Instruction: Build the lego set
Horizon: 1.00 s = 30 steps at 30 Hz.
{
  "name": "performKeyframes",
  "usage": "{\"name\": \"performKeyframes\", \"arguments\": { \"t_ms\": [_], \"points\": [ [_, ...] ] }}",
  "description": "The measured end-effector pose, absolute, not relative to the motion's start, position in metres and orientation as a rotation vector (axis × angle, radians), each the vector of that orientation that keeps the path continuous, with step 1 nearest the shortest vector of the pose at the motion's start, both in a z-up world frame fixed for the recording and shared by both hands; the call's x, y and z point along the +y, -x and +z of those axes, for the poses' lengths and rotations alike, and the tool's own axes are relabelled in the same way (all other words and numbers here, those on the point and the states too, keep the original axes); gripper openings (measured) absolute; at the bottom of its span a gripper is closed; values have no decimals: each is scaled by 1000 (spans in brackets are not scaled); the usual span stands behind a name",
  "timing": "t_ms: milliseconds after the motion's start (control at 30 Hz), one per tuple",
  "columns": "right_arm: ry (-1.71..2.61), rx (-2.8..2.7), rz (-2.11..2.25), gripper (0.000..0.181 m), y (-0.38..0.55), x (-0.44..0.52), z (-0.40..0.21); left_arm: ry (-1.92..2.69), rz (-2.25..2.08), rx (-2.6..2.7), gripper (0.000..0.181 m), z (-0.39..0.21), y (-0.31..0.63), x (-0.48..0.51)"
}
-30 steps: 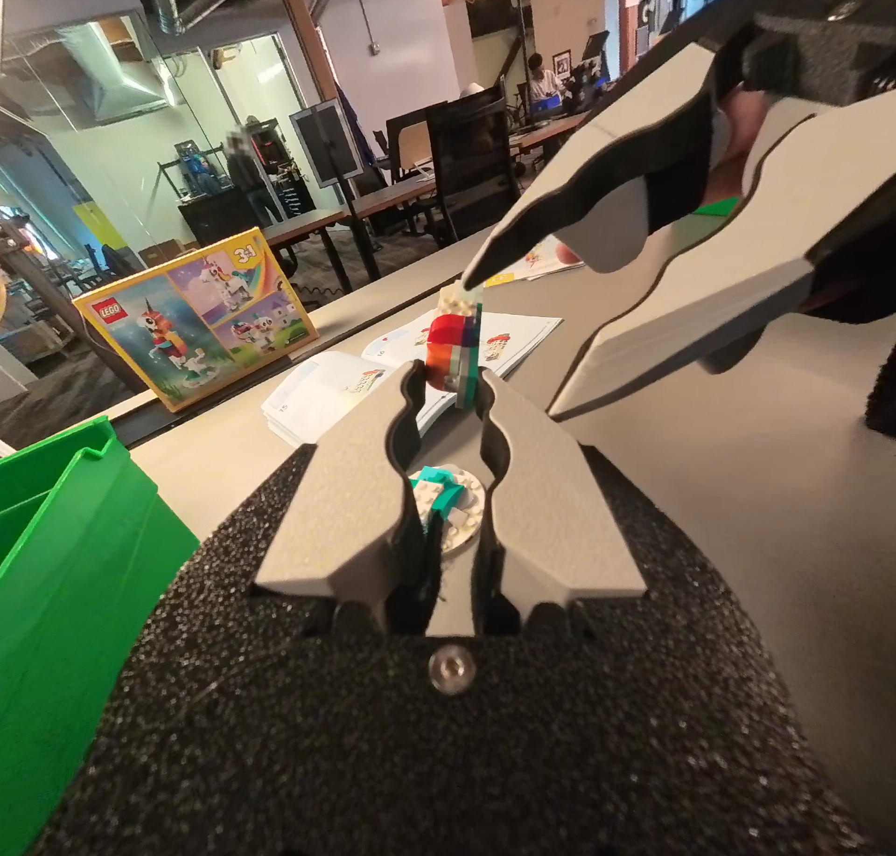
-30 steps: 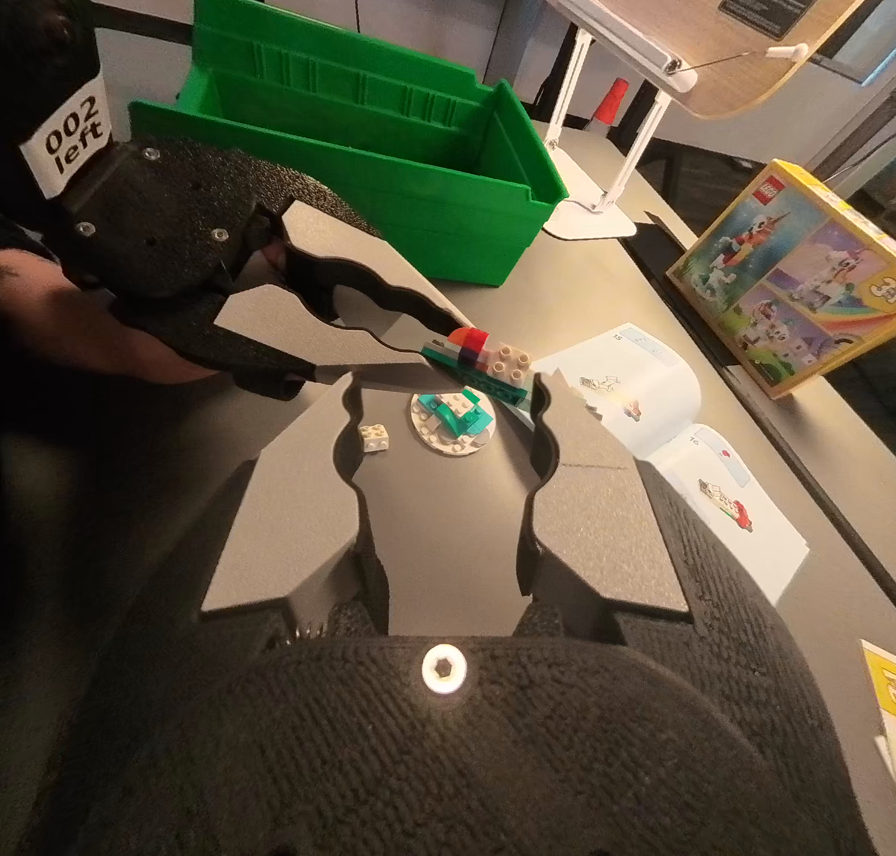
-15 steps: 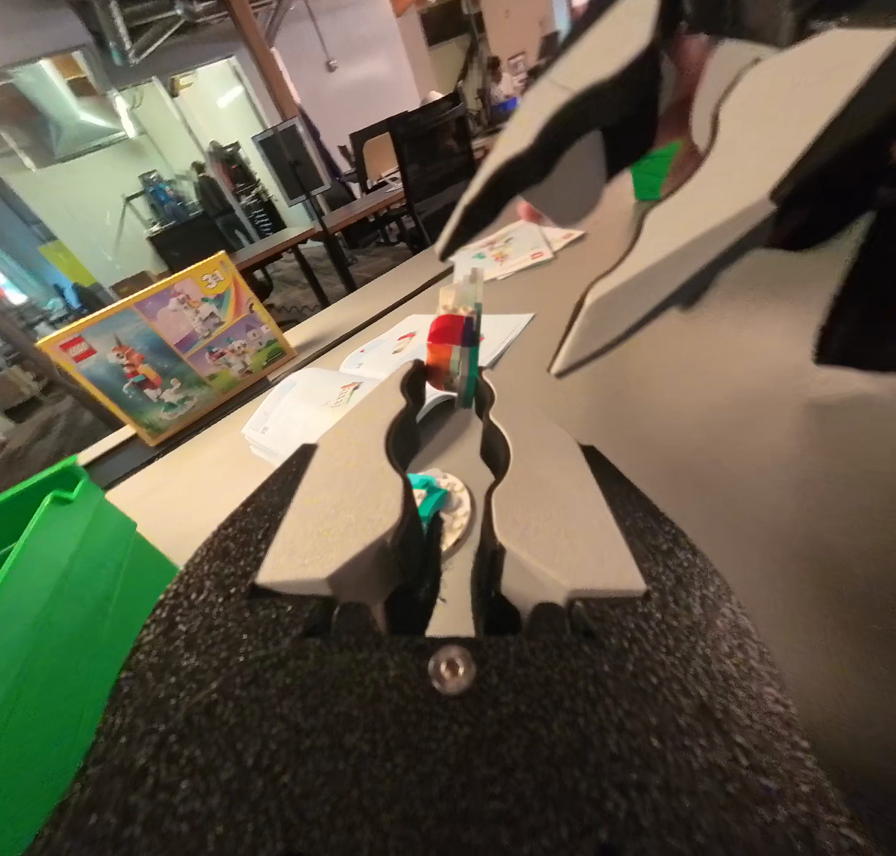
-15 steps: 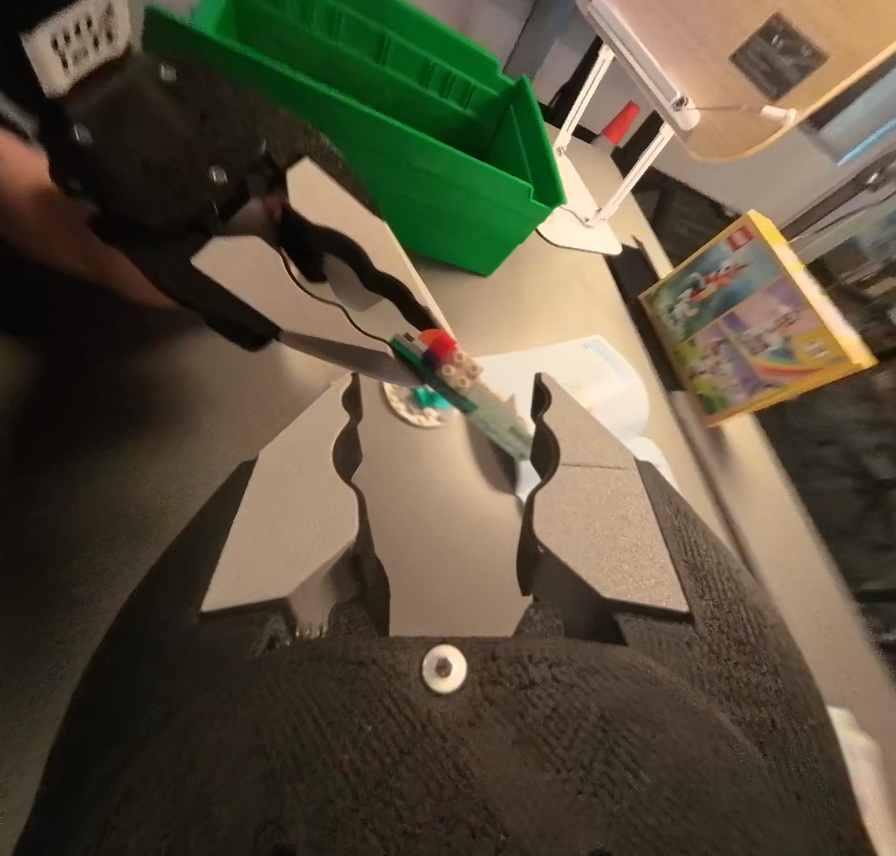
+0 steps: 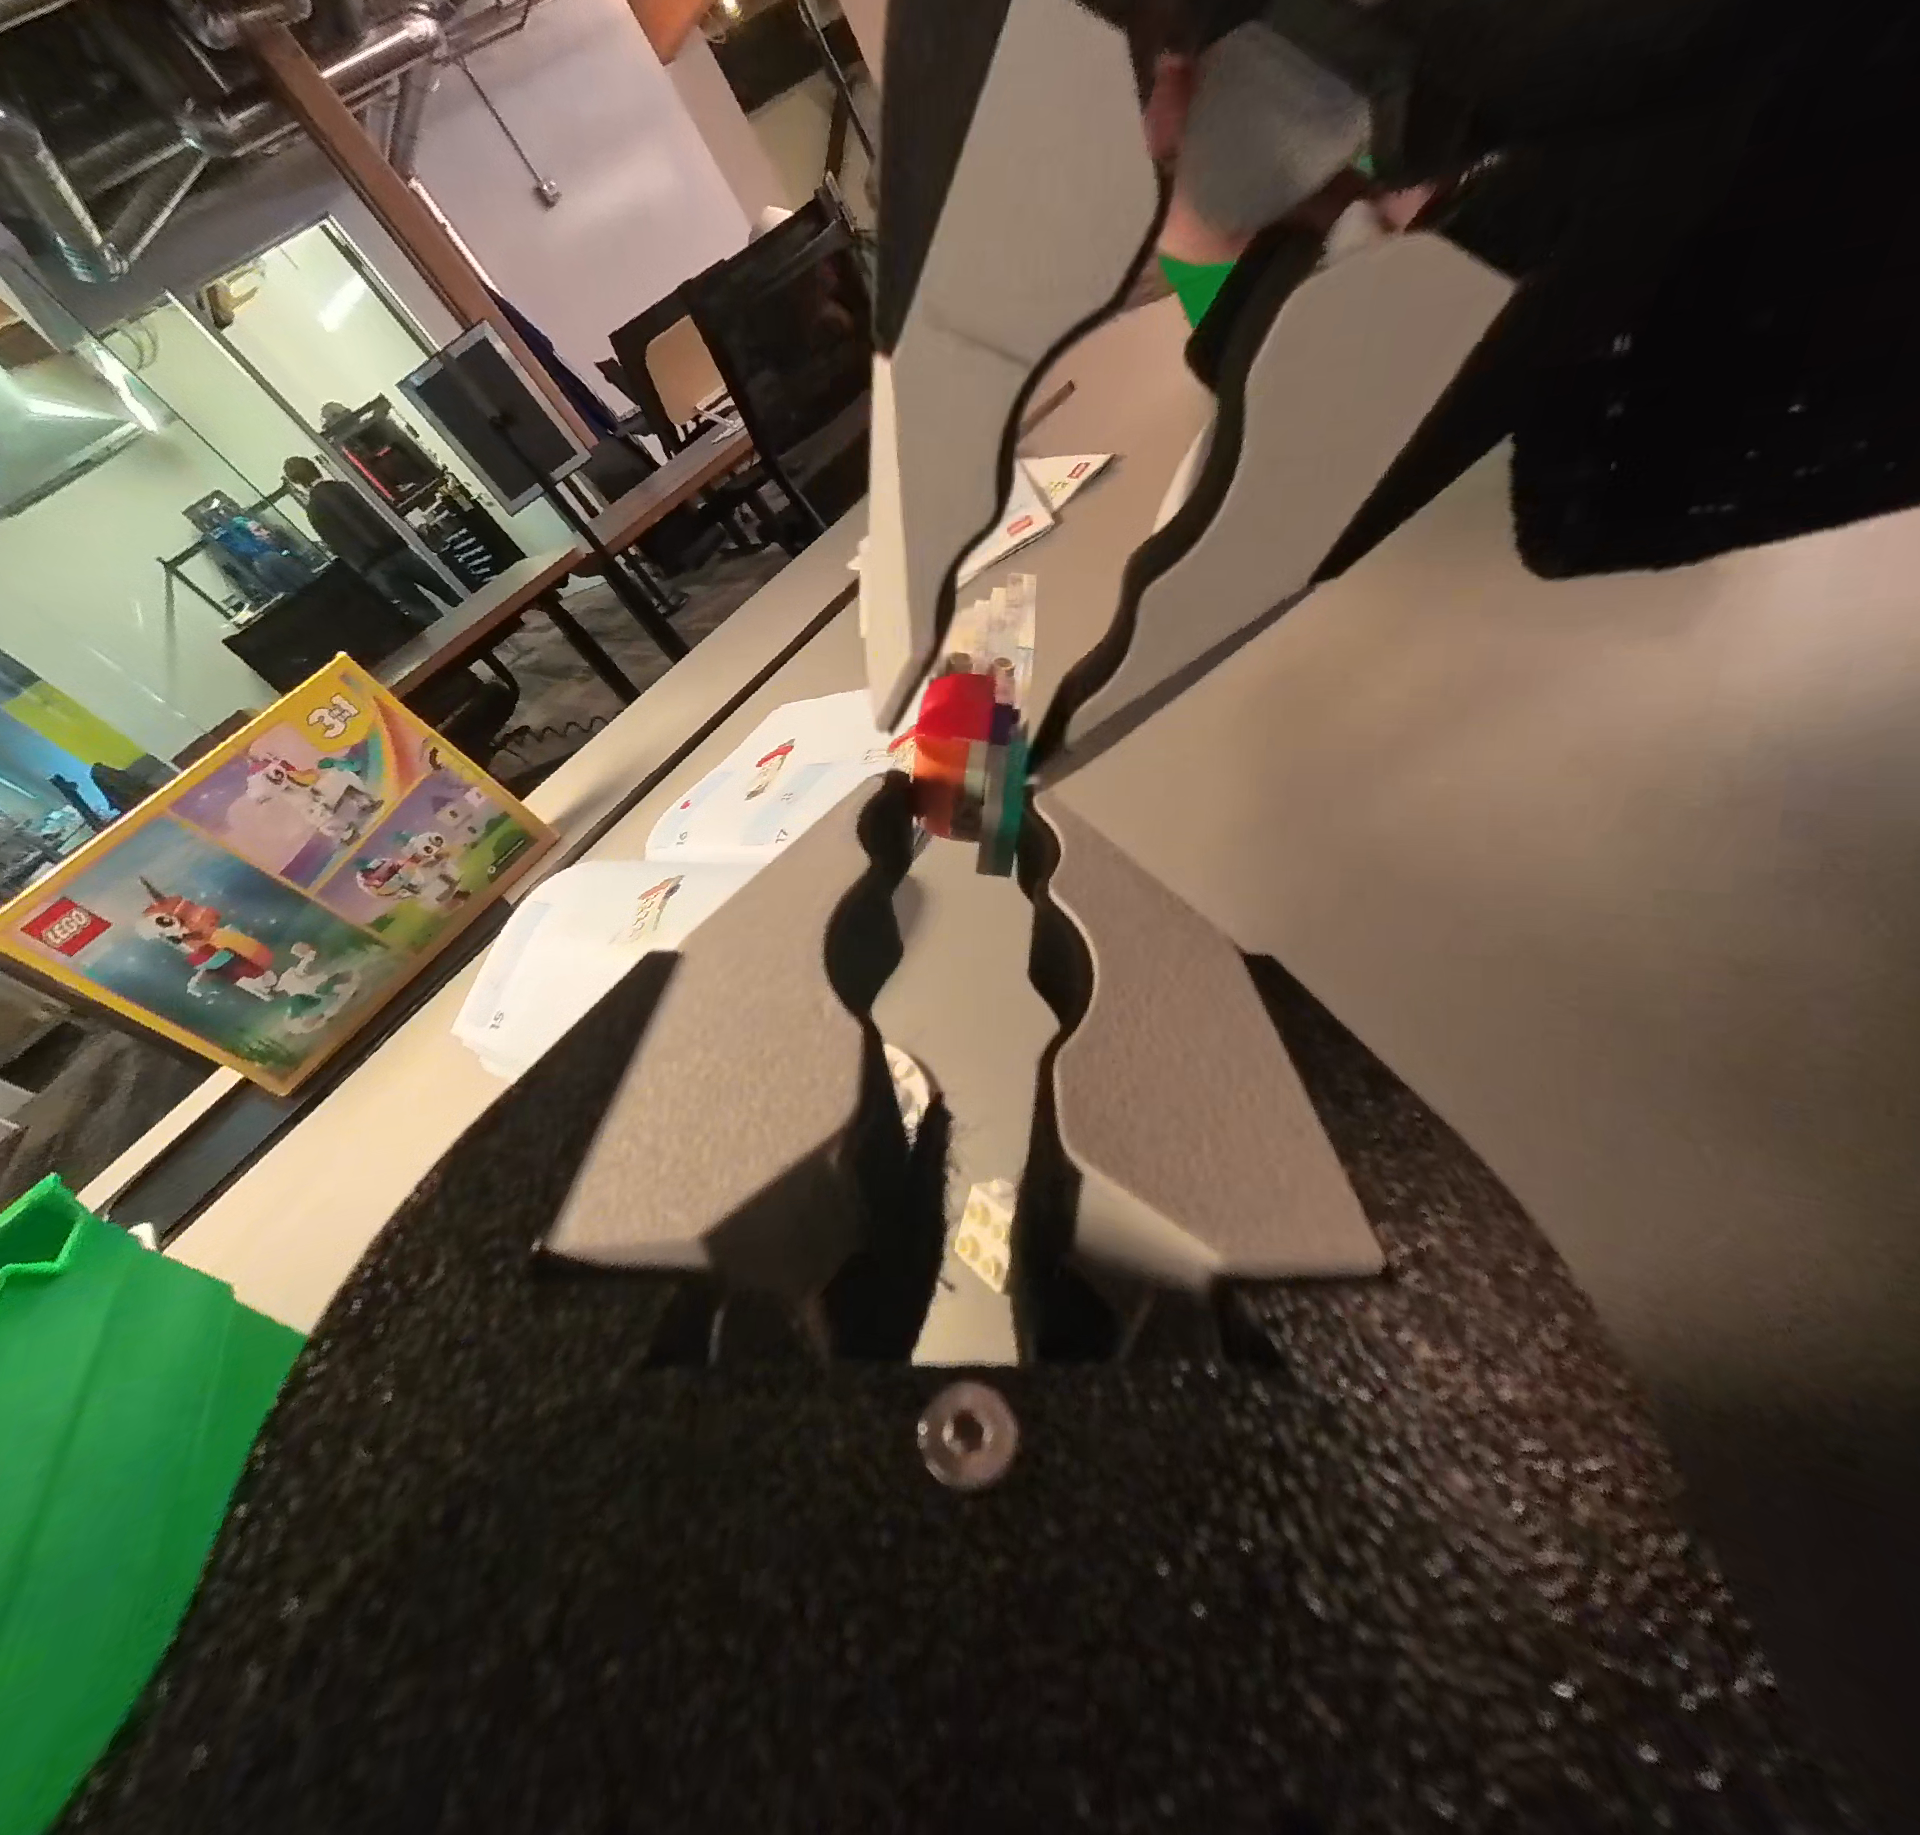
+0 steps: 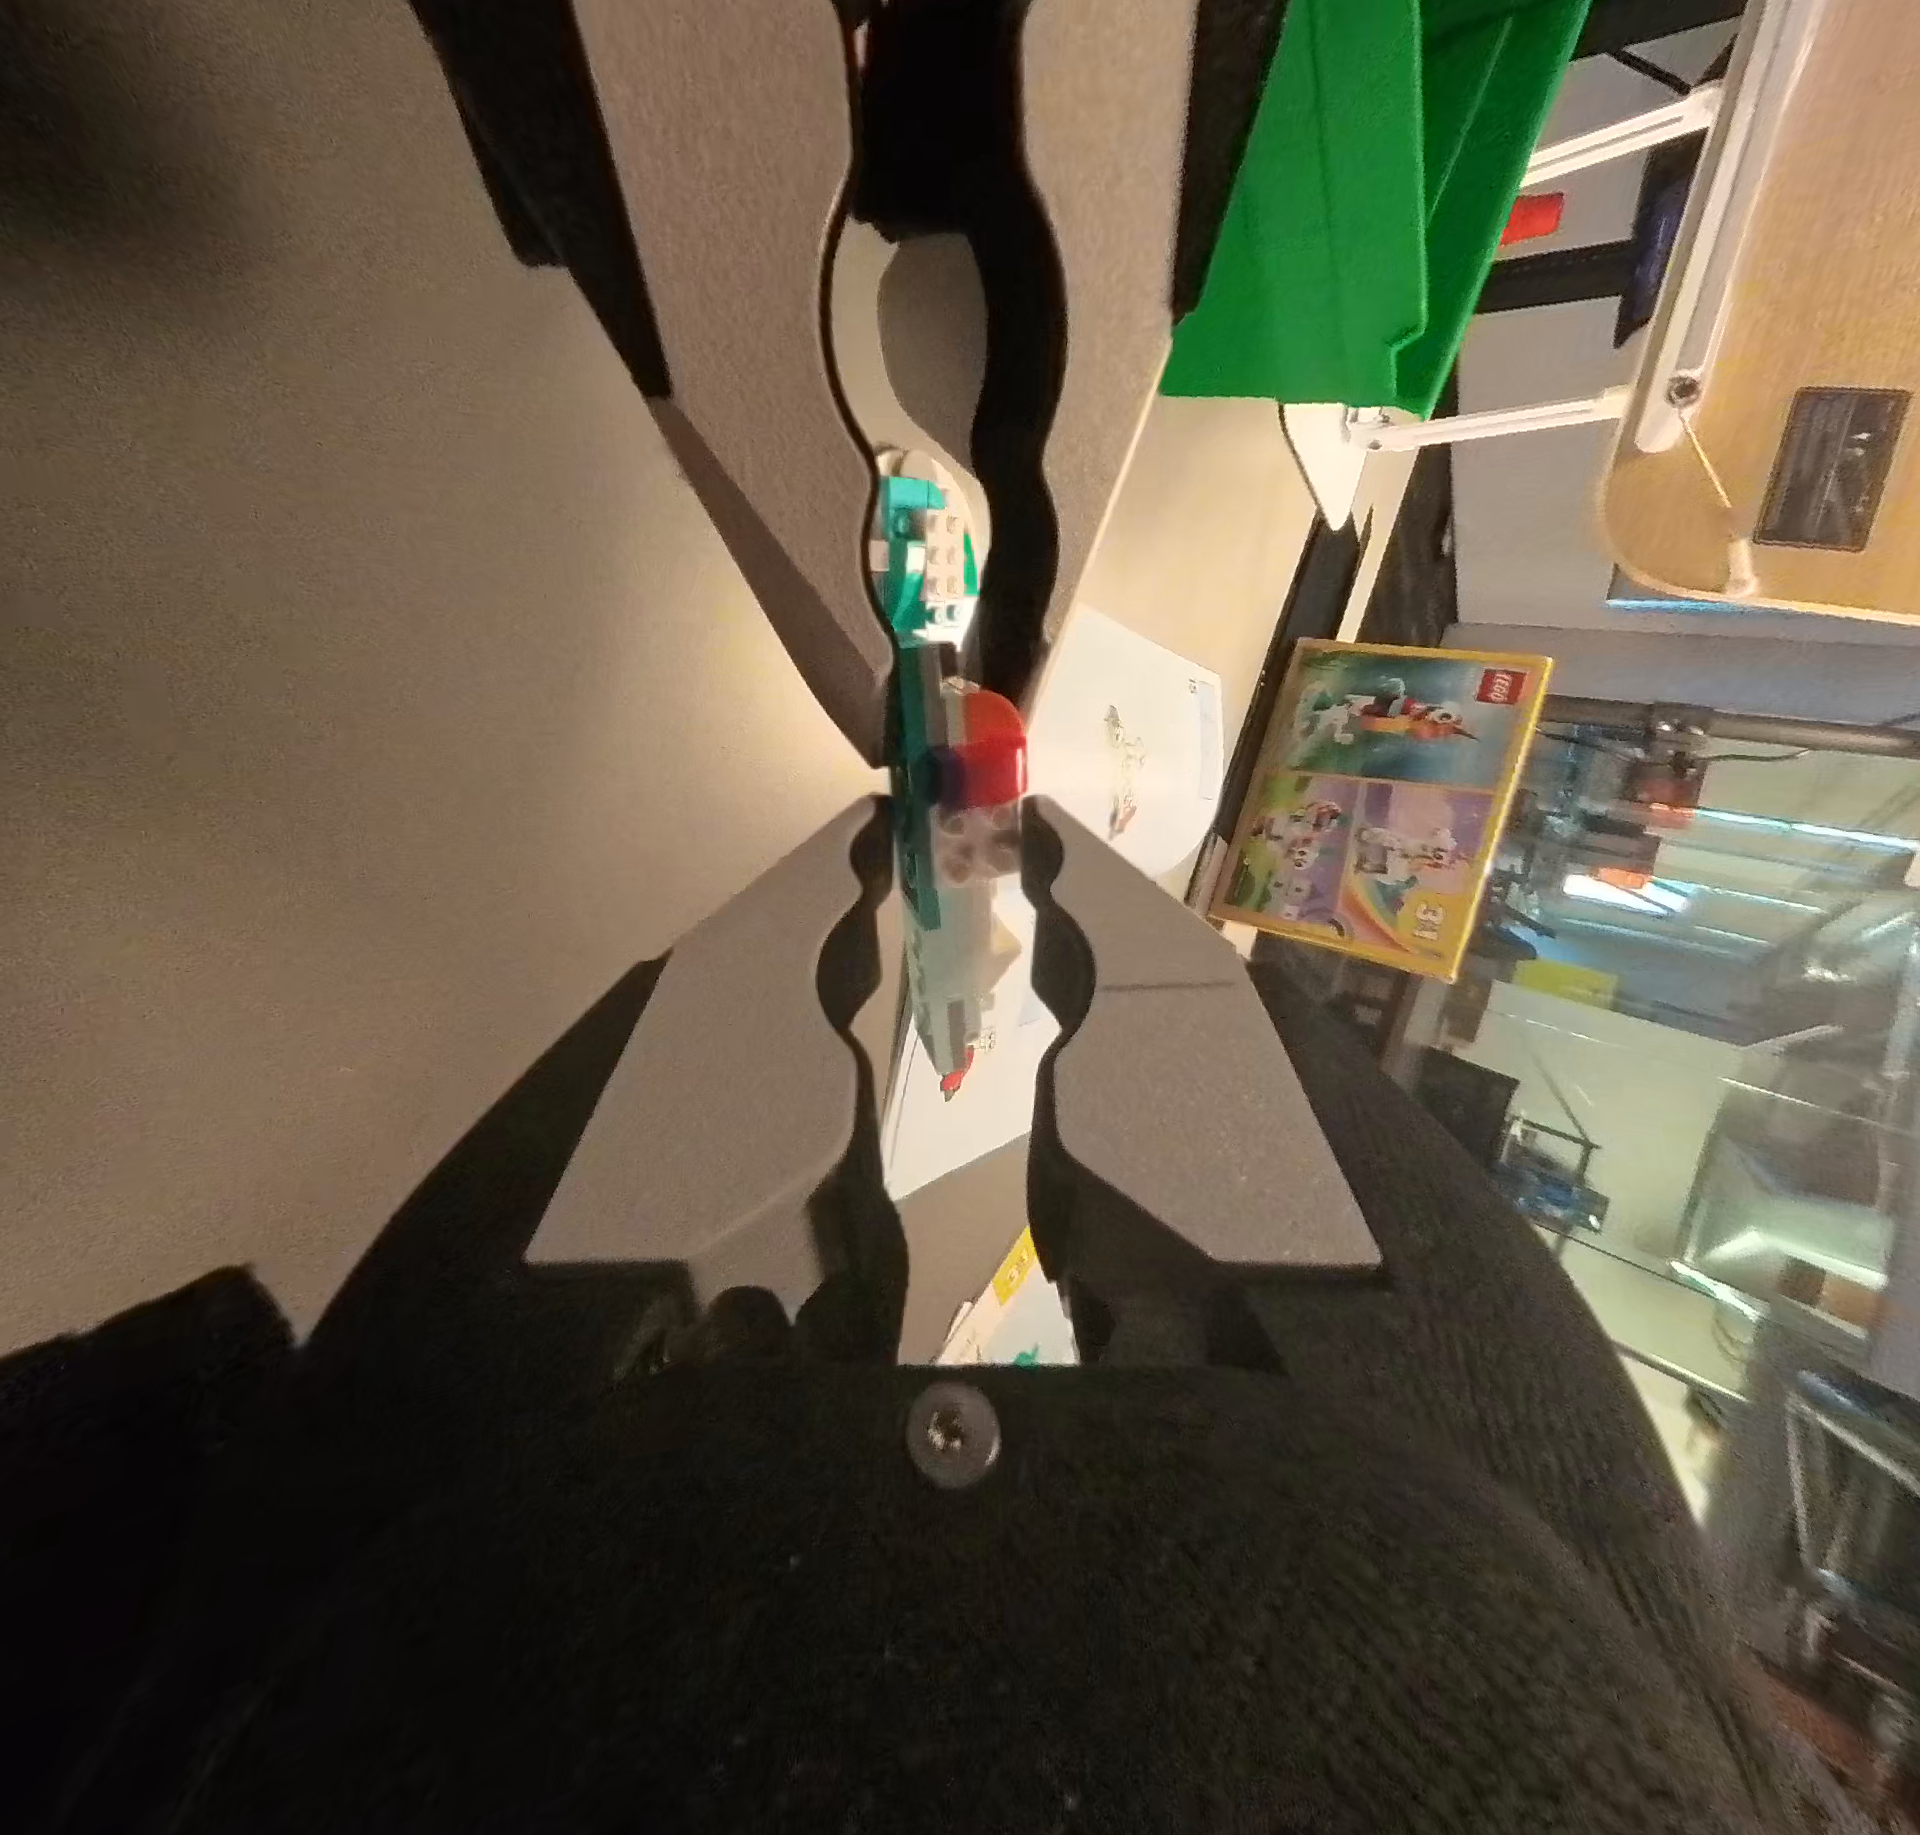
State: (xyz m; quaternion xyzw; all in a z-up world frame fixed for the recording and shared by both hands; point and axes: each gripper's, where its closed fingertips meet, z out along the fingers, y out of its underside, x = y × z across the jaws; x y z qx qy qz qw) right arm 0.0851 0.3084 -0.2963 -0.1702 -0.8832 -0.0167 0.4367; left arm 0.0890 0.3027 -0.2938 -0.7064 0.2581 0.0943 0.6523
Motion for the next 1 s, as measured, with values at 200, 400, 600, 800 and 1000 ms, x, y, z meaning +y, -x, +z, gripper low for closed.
{"name": "performKeyframes", "arguments": {
  "t_ms": [200,400,600,800,1000],
  "points": [
    [430,-2246,-55,21,-87,309,-301,1612,226,606,17,-296,-91,302],
    [412,-2228,-98,19,-86,309,-300,1617,235,609,17,-295,-90,301],
    [381,-2196,-136,19,-85,308,-298,1597,281,626,17,-293,-89,300],
    [537,-2143,62,45,-84,306,-297,1572,300,638,17,-288,-86,300],
    [684,-2006,564,60,-94,285,-253,1446,-44,594,17,-267,-99,286]
  ]
}}
